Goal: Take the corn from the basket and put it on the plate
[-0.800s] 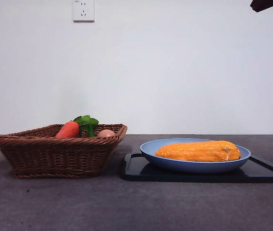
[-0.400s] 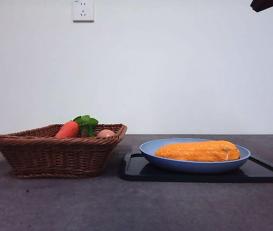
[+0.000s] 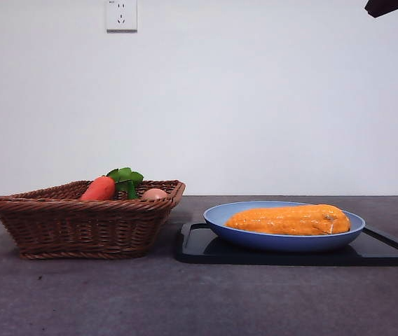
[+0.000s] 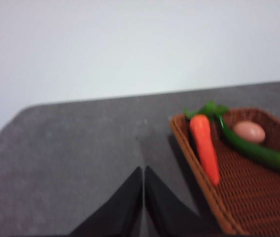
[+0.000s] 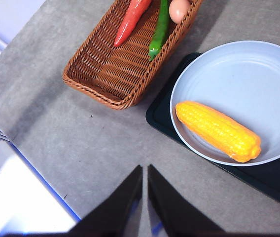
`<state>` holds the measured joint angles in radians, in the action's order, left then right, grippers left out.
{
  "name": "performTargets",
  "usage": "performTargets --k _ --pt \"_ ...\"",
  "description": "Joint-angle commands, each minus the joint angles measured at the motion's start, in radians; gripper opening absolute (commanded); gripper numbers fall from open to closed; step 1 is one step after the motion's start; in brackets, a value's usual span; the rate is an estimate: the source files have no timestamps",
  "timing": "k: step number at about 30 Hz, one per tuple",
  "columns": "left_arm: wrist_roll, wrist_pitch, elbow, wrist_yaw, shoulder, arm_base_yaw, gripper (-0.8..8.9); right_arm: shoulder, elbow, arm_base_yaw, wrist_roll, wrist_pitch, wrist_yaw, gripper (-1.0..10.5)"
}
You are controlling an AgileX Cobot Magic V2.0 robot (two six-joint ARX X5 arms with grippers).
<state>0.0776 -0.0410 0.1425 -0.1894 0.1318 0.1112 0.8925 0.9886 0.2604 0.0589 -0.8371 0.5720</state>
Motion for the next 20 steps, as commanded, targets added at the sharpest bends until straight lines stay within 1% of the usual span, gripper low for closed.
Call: performTargets --k 1,6,11,20 --pt "-0.020 0.010 -0.042 -0.001 -0.039 0.004 0.08 0.007 0.019 0.004 -0.008 0.008 0.000 0.0" --pt "-0.031 0.000 -0.094 -0.001 -0.090 0.004 0.08 0.007 0.019 0.004 -0.008 0.008 0.000 0.0" --pt "-0.031 -0.076 -0.111 -0.001 -0.126 0.006 0.08 0.007 0.019 0.004 -0.008 0.007 0.000 0.0" --pt "-0.045 -0.133 -0.140 -0.001 -0.129 0.006 0.08 0.007 0.019 0.004 -0.008 0.007 0.000 0.0"
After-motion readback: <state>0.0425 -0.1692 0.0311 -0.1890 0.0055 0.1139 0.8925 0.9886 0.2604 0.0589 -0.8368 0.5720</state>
